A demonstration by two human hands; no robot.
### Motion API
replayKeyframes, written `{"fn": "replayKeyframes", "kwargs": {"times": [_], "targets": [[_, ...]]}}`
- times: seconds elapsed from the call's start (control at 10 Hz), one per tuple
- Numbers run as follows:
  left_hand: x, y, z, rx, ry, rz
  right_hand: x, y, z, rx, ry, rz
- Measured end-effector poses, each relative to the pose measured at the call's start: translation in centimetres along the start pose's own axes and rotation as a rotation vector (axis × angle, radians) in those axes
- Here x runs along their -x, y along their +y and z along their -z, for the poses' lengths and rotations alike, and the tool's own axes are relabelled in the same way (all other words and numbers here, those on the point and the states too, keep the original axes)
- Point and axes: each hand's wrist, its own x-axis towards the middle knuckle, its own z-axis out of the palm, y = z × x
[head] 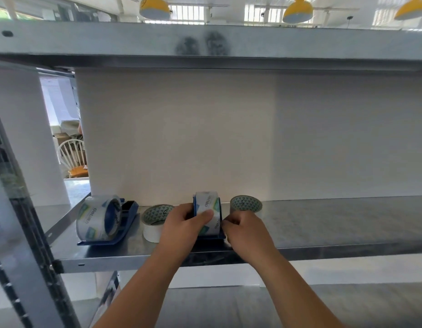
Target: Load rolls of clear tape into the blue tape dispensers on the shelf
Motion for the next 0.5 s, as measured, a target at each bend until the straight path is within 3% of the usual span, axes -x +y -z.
{"fn": "replayKeyframes", "kwargs": {"times": [0.3, 0.5], "targets": [[4.0, 0.3, -1.1, -0.051, 0.038, -0.106, 1.6, 0.5, 0.2, -0.240, 0.179, 0.108], [5.7, 0.6, -0.6, -0.199, 0.196, -0.122, 3.2, -0.4, 0.2, -0.061, 0.293, 0.314]]}}
